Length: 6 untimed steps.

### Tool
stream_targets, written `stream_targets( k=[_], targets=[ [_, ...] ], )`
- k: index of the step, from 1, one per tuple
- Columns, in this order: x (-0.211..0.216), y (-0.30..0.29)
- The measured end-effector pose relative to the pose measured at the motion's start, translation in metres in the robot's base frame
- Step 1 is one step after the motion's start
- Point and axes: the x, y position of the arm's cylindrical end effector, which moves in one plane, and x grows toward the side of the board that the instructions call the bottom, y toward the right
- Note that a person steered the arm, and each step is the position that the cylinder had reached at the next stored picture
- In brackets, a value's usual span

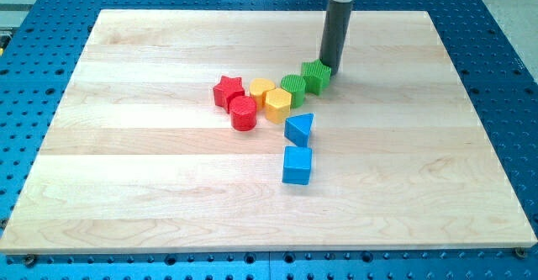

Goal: Slide the green star into the group of blocks

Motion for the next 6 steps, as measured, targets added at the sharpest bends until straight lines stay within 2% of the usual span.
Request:
stream_targets(
  k=[1, 2, 3, 4, 6],
  targets=[
    [-0.012, -0.03],
    [-0.027, 0.013],
    [0.01, 0.057],
    [0.018, 0.021],
    [0.003, -0.035]
  ],
)
